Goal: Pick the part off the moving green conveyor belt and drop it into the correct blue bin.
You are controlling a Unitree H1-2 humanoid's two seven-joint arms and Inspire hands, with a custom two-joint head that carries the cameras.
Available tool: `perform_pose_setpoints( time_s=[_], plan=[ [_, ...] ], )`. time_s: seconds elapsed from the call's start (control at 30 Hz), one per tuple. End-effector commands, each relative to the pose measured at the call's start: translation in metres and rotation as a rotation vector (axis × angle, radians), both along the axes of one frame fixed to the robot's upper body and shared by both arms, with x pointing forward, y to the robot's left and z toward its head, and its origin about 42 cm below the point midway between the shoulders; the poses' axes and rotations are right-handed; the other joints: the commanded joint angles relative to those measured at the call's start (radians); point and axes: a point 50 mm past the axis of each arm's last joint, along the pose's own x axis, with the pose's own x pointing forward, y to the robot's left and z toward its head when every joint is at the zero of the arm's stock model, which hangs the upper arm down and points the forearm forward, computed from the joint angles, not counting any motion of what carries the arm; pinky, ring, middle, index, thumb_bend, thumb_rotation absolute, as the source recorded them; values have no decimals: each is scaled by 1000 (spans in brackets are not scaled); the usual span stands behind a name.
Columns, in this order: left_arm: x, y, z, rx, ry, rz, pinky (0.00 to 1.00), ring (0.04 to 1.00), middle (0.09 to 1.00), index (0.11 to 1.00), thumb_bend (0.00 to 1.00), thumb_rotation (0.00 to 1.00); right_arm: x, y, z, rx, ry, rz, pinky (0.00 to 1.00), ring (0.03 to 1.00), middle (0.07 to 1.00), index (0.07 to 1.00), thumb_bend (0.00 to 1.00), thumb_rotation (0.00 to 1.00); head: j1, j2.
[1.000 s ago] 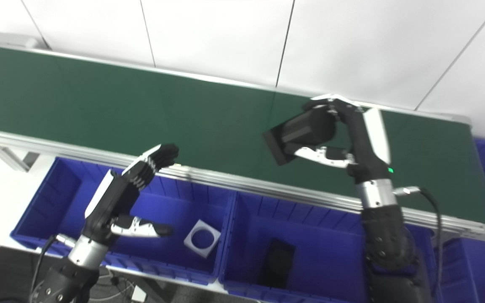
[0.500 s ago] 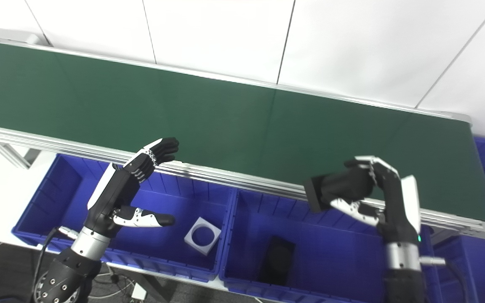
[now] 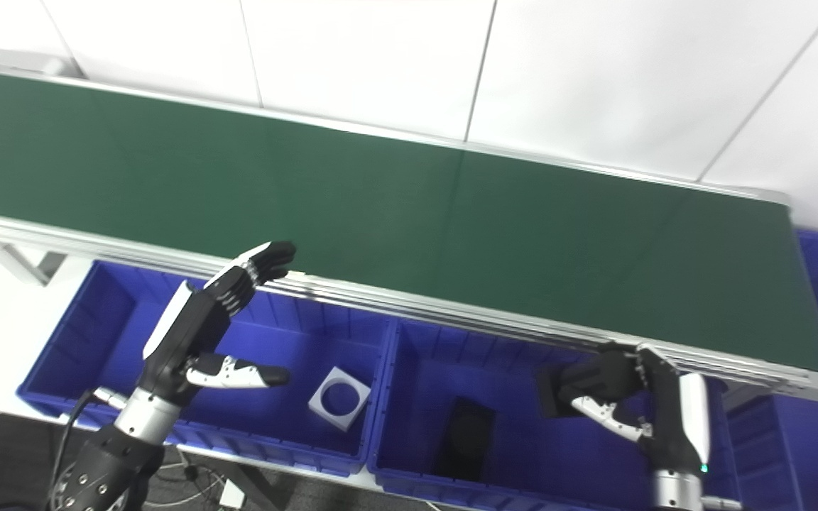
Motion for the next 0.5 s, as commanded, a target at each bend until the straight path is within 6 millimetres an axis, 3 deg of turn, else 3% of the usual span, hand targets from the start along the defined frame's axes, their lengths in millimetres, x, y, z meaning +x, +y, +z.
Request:
perform_pose_setpoints(
  time_s=[0.0,0.23,0.47],
  plan=[
    [-2,8,8,3,-54,-10,865,880,885,864,910,309,13,5,10,8,-103,10,398,383,497,568,505,0,-12,-16],
    [-4,17,2,-26,-24,-25,900,897,891,875,897,250,14,12,-10,1,-52,-12,413,390,497,566,506,0,-49,-73],
    [-4,21,-4,-34,-3,-24,876,901,889,859,919,313,9,21,-19,3,-23,-15,466,422,501,546,514,0,-41,-105]
  ],
)
